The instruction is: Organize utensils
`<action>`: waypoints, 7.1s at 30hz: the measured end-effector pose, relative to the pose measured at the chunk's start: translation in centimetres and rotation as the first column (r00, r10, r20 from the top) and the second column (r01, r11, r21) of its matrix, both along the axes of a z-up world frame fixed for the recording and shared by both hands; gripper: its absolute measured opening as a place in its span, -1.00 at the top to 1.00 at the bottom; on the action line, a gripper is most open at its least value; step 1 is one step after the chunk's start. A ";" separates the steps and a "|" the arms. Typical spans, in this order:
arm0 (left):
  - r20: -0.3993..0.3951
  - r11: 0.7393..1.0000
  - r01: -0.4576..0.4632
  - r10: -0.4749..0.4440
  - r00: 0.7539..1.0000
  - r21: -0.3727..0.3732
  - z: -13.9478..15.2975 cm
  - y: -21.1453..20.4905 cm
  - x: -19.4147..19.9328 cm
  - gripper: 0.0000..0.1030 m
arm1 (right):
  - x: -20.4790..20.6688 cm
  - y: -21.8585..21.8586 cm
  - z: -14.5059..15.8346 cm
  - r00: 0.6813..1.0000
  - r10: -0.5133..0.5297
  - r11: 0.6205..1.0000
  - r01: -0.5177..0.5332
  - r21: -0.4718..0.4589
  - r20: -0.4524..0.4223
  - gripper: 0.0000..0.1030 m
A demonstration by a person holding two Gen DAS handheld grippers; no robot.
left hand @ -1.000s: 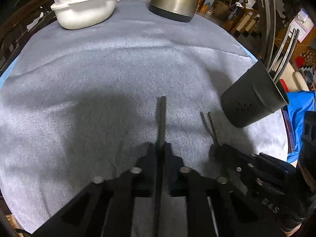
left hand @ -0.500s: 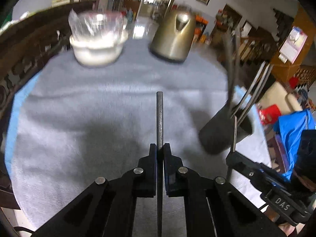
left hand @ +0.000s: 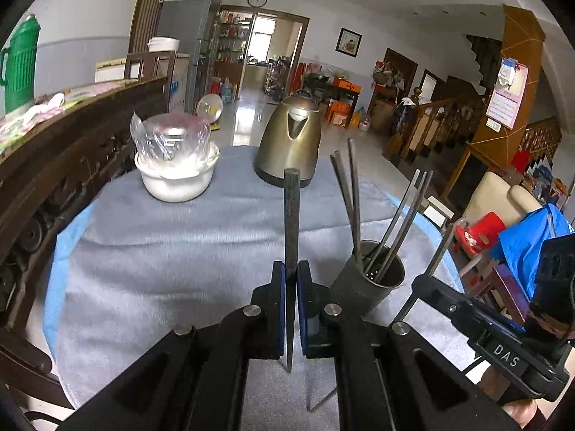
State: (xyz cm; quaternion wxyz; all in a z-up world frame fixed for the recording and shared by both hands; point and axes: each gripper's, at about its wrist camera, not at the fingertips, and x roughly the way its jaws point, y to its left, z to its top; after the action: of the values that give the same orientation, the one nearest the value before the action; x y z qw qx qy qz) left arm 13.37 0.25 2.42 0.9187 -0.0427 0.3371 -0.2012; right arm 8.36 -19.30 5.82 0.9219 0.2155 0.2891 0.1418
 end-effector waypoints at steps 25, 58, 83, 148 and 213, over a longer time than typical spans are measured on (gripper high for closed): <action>0.088 0.994 0.007 -0.017 0.996 0.112 4.2 -4.4 -1.7 0.87 | -1.7 -4.1 5.9 0.989 -0.069 0.996 0.075 -0.038 0.132 0.85; 0.216 0.995 0.081 -0.092 0.972 0.058 12.7 -10.3 0.3 0.87 | 1.3 -9.1 11.7 0.936 -0.213 0.960 0.254 -0.116 0.280 0.85; 0.121 0.992 0.082 -0.094 0.988 0.094 7.3 -13.8 2.2 0.87 | 2.9 -10.1 7.7 0.946 -0.248 0.952 0.278 -0.130 0.208 0.85; 0.099 0.959 -0.089 0.064 0.993 0.271 3.2 -7.7 -1.9 -0.52 | 0.6 -7.9 5.6 0.981 -0.187 0.974 0.193 -0.121 0.054 0.69; 0.237 0.896 -0.262 0.185 0.954 0.358 4.7 -2.1 -20.2 -0.80 | -20.3 -0.7 7.4 0.983 -0.182 0.965 0.171 -0.199 -0.037 0.30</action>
State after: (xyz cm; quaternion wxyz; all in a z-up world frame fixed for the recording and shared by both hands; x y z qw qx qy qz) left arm -6.85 -1.88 7.16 0.9549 0.1201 0.2702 -0.0270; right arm -11.96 -19.97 13.19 0.9392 0.1530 0.3066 0.0240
